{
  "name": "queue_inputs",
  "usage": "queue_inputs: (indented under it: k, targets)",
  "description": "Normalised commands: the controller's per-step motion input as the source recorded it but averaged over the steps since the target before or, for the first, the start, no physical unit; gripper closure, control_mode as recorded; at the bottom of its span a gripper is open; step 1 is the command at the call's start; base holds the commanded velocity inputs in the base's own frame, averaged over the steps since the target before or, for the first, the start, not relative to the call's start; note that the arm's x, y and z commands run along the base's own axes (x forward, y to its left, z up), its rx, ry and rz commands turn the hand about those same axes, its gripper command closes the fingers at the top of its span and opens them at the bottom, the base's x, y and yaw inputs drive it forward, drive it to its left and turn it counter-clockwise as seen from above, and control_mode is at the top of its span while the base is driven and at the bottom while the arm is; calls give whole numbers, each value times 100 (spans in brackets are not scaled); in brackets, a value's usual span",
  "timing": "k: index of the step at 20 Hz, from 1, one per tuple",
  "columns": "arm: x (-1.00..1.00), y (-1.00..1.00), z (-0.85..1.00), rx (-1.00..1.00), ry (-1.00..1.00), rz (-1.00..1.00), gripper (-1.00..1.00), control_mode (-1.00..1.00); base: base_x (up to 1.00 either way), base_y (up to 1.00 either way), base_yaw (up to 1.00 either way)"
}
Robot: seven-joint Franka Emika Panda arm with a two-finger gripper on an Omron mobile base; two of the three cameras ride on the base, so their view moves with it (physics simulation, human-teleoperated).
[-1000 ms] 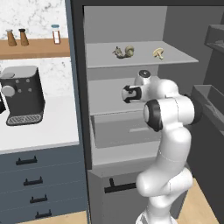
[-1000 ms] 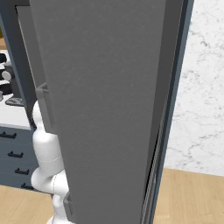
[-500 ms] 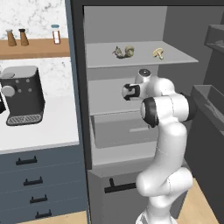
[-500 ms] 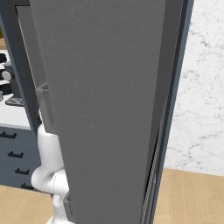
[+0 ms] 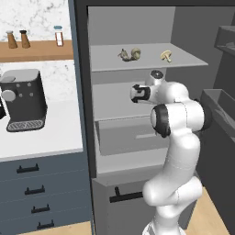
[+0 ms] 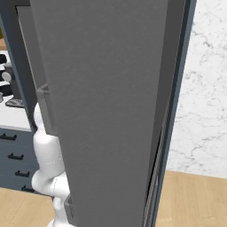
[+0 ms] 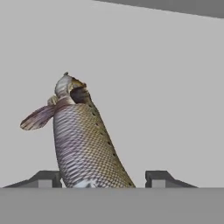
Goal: Place one mushroom and one fish in each tupperware on the nearby counter, to pack two identical lunches.
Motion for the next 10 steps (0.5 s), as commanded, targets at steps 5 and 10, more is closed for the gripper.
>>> queue_inputs:
  k: [5, 10]
  targets:
    - [-100, -31, -9, 21, -42, 8, 100, -100, 0, 0, 0]
    - [-100, -6, 79, 9, -18, 1, 100, -100, 0, 0, 0]
